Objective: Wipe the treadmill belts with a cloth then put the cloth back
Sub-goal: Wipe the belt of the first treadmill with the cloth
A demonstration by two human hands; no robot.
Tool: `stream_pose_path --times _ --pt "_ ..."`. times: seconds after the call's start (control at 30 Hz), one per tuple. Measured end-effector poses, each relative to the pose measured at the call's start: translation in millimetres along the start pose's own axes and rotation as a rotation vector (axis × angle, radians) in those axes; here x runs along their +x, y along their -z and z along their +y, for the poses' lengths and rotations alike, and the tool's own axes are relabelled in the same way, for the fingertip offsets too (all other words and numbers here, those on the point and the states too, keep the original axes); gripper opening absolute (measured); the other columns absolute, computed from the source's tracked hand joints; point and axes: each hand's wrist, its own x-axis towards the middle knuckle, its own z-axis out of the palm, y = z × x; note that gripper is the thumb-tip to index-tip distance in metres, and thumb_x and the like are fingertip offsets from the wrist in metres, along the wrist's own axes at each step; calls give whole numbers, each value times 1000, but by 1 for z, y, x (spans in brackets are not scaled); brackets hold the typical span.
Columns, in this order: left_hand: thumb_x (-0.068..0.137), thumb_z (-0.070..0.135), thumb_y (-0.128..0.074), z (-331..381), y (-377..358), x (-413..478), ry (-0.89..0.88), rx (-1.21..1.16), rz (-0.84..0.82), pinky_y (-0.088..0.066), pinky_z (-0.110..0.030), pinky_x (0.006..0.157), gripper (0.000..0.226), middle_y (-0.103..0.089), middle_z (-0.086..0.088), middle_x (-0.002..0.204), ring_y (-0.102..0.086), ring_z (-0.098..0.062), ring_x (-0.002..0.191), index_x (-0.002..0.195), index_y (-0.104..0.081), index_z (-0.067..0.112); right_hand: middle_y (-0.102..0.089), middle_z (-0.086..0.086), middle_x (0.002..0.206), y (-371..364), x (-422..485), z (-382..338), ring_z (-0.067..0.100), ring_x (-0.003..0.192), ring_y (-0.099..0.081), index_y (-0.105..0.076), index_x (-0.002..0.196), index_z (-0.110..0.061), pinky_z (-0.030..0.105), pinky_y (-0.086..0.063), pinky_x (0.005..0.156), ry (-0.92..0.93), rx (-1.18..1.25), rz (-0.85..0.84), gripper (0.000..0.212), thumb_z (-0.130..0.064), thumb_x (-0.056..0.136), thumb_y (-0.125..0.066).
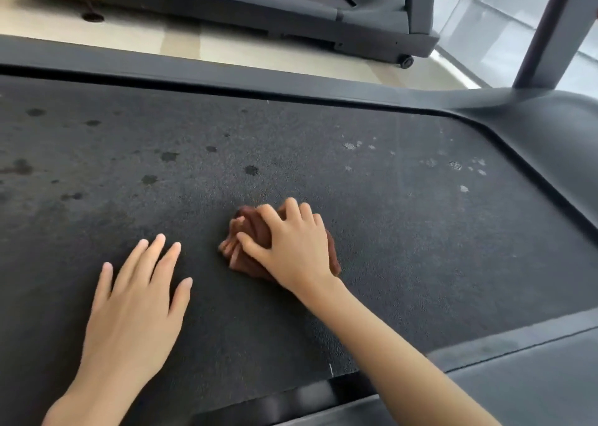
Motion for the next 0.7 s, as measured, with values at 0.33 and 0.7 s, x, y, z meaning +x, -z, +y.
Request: stream_pose_path --times 0.33,0.7 --pt "88 61 -5 9 -8 -4 -21 29 48 -27 -65 102 89 -44 -21 141 -37 -37 134 131 -49 -3 -60 5 96 37 -40 157 31 98 -53 -62 108 -34 40 -41 78 -283 -161 -53 51 -71 79 -41" --pt "92 59 -3 15 -19 -4 -30 52 -15 -22 -73 95 91 -42 -34 135 -37 -49 128 126 -49 -12 -52 20 117 38 -48 193 36 114 -45 -54 116 -18 48 -33 93 -841 -192 12 54 -62 86 -45"
